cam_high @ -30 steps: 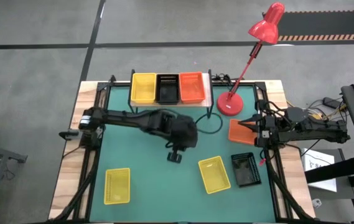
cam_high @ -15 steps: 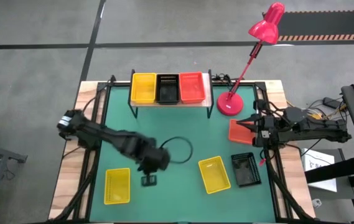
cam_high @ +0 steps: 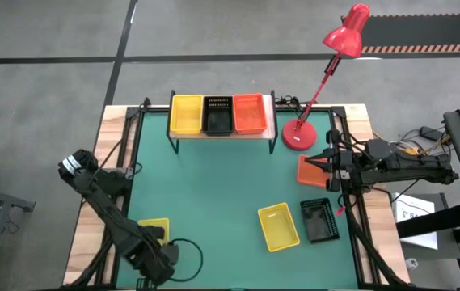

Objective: Stack baskets on shelf by color
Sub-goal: Stack the left yellow bin on top of the yellow bin on the shelf

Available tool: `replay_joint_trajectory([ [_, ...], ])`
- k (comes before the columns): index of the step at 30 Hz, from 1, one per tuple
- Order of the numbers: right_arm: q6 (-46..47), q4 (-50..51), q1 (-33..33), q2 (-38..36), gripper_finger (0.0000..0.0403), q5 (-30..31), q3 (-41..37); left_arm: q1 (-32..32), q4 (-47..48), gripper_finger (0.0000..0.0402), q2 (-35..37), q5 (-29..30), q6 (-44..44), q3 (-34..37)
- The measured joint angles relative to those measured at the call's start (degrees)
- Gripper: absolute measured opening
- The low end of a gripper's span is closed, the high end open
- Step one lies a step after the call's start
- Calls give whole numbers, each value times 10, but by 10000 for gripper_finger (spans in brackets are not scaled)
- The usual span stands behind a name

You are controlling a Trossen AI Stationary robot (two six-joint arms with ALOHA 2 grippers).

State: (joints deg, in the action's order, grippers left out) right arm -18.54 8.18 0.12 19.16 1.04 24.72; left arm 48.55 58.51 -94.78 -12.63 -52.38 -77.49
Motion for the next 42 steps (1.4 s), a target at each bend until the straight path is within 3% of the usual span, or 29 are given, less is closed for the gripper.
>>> replay_joint_trajectory([
  [11, 5, 0, 0, 1, 9, -1, 0, 29, -45, 152, -1, 11, -42, 73],
  [22, -1, 0, 0, 1, 9, -1, 0, 30, -123, 161, -3, 20, -42, 141],
  [27, -1, 0, 0, 1, 9, -1, 0, 30, -145, 129, -3, 21, -36, 160],
  [35, -1, 0, 0, 1, 9, -1, 0, 29, -145, 11, -2, 22, -13, 157],
  [42, -1, 1, 0, 1, 9, -1, 0, 24, -134, 3, 4, 21, -12, 151],
])
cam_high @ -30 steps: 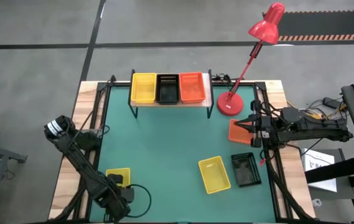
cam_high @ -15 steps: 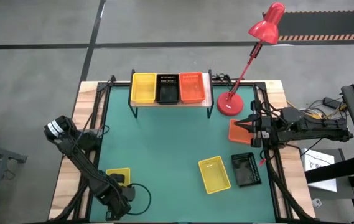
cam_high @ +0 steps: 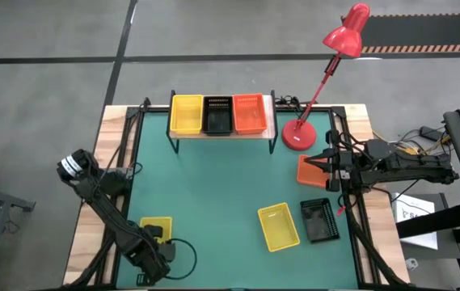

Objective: Stack baskets on shelf by color
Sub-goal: Stack the left yellow bin on top of the yellow bin on the shelf

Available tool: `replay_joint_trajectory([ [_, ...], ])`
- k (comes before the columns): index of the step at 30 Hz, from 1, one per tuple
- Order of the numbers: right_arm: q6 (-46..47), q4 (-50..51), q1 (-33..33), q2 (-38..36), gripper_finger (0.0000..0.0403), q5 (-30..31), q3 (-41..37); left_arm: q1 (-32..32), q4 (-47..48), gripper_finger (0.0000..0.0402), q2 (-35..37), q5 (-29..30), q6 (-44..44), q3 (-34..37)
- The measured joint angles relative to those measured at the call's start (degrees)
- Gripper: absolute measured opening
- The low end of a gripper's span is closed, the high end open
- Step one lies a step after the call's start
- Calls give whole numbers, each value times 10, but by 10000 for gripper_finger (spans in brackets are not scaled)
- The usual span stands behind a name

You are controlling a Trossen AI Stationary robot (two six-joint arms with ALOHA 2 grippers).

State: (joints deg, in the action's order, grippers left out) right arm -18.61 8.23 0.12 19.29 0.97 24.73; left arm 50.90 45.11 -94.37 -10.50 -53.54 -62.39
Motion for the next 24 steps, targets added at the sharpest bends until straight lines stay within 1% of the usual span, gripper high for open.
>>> replay_joint_trajectory([
  [4, 1, 0, 0, 0, 9, 0, 0, -31, 72, 1, 6, -2, 9, -45],
  [8, 2, 0, 0, 0, 9, 0, 0, -76, 184, 0, 6, 0, 19, -125],
  [11, 2, 0, 0, 0, 9, 0, 0, -108, 260, 0, 6, 12, 25, -185],
  [16, 2, 0, 0, 0, 9, 0, 0, -143, 349, 0, 7, 36, 64, -281],
  [20, 2, 0, 0, 0, 9, 0, 0, -166, 396, 0, 7, 56, 99, -349],
  [24, 2, 0, 0, 0, 9, 0, -1, -183, 407, 0, 7, 105, 161, -407],
])
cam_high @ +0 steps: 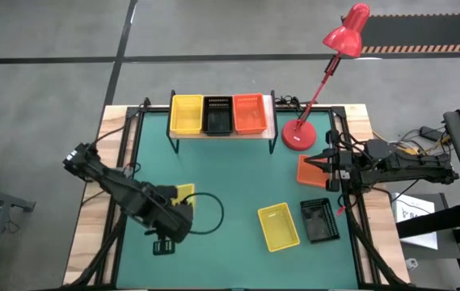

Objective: Stack baskets on shelf by color
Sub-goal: Stack the left yellow bin on top of the yellow bin on the shelf

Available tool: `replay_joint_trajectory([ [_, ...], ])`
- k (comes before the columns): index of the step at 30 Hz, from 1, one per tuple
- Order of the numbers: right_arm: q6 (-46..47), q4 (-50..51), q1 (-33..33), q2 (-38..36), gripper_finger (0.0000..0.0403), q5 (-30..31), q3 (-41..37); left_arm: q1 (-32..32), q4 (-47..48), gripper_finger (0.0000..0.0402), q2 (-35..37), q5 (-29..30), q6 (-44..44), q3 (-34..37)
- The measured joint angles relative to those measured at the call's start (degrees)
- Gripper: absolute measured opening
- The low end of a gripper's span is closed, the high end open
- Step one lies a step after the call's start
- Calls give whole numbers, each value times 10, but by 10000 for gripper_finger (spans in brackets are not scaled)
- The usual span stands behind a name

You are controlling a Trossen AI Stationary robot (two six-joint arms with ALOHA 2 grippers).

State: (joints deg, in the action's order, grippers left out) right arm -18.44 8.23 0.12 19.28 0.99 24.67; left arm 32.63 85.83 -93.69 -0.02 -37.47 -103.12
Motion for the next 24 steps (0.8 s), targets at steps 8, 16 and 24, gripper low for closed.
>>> replay_joint_trajectory([
  [8, -1, 0, 0, 0, 9, 0, 0, -11, 5, 0, 1, 239, 226, -119],
  [16, 0, 0, 0, 0, 9, 0, 0, -107, 33, 0, 18, 336, 359, -145],
  [24, -1, 0, 0, 0, 9, 0, -1, -277, 42, 0, 22, 297, 451, -143],
])
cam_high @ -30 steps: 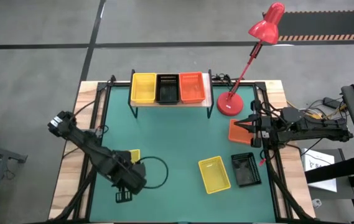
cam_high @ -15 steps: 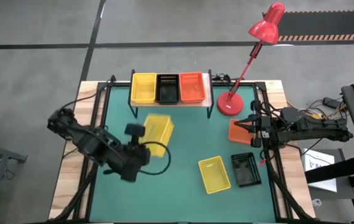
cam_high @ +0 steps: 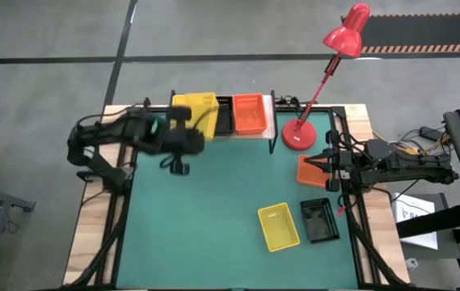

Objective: Stack baskets on shelf by color
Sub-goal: Stack the left yellow bin on top of the yellow bin on the shelf

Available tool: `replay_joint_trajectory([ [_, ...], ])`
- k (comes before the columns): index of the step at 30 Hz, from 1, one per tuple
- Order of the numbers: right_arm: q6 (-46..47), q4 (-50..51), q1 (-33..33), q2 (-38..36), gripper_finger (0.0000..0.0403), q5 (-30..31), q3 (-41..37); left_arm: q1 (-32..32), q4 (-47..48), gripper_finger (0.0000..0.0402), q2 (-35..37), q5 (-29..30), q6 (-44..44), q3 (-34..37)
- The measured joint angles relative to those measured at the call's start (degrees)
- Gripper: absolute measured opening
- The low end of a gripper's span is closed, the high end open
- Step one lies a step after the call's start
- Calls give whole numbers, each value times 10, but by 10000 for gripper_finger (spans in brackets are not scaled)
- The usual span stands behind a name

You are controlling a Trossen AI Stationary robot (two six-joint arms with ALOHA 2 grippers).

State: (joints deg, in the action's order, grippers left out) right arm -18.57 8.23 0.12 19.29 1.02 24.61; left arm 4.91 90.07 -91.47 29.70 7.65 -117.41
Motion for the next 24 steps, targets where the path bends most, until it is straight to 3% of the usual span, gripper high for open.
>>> replay_joint_trajectory([
  [12, 1, 0, 0, 0, 9, 0, 0, -203, 0, 0, -6, -91, 114, 16],
  [24, 7, 0, 0, 0, 9, 0, -3, -248, 0, 0, -6, -112, 128, 114],
])
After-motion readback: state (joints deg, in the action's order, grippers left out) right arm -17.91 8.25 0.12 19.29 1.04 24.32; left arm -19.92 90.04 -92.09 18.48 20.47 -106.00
